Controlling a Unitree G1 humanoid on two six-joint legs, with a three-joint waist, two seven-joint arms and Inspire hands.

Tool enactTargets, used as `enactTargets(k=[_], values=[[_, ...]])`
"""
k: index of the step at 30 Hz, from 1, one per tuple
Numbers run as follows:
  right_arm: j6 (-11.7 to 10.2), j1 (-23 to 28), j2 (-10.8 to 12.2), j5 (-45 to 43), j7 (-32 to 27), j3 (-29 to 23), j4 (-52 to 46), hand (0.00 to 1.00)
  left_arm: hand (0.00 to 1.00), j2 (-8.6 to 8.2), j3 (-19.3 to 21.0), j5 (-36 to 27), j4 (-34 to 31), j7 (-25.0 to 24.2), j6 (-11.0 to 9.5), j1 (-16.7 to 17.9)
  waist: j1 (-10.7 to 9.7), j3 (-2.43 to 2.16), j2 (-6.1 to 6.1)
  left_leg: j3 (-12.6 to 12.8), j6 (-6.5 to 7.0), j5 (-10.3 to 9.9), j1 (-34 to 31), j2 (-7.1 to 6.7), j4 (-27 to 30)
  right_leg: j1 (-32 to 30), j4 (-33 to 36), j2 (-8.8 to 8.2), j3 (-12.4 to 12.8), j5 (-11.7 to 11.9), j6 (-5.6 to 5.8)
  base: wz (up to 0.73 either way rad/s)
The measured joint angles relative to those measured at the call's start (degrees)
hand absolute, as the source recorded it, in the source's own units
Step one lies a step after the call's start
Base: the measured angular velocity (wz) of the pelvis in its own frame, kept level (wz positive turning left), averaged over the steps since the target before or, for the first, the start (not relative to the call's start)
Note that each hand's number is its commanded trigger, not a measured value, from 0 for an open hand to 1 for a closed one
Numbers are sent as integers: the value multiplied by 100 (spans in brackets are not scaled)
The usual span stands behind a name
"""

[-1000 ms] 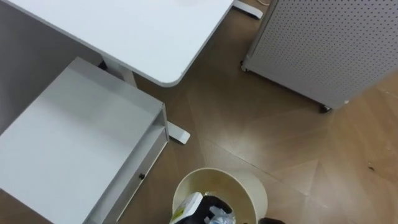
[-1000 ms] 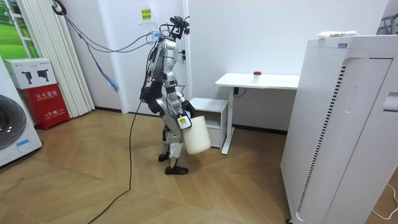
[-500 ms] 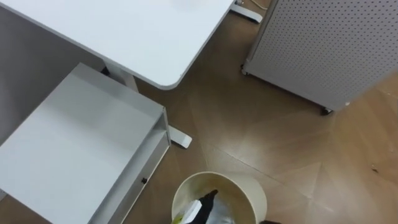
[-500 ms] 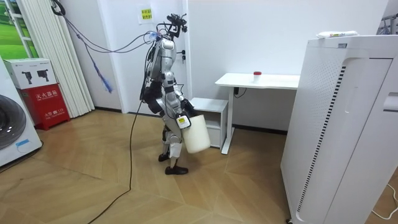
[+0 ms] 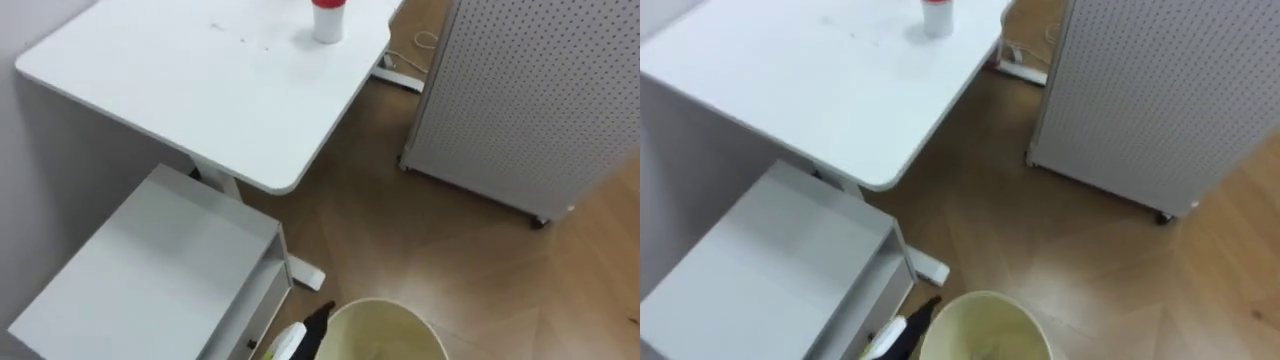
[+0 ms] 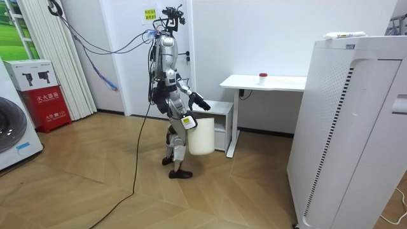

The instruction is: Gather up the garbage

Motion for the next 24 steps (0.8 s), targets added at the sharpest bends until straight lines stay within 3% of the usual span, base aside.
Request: enactTargets(k=[4,7,13,14,16,20,24], values=[[17,64,-3,-12,8,-118,-6,100,0,127,177,1,-615,-5,-37,179,-13,-36,-6,0,-16,10,341,-17,-179,353,-214,50,-17,22,38,0],[46,152,-3,-27,9,-334,-13,100,0,210,263,9,-877,-2,-111,256,-14,-103,4,-1,-26,15,631,-25,-300,671,-356,73,-48,38,70,0],[54,508,-32,-178,-21,-876,-260,100,0,391,573,9,-1434,44,-111,313,-60,-145,45,6,-25,15,1158,-110,-578,1122,-464,65,-65,15,128,-1],[59,585,-33,-207,-25,-948,-364,100,0,490,679,4,-1878,78,-122,442,-62,-149,43,34,-25,15,1238,-121,-667,1175,-481,68,-53,10,137,-11],[62,651,-31,-311,-63,-1050,-491,100,0,549,866,32,-2238,207,-198,581,-48,-152,39,109,-25,15,1380,-130,-721,1252,-493,70,-31,7,145,-23],[68,711,-14,-438,-74,-1089,-684,100,0,549,1317,60,-2510,543,-214,1101,25,-160,16,508,-56,-9,1738,-98,-856,1317,-439,79,-106,30,111,-47],[122,746,6,-428,-74,-1088,-682,100,0,556,1594,-9,-2558,809,-236,1155,102,-185,-55,735,-100,-40,1992,-58,-977,1413,-441,88,-130,52,75,-35]])
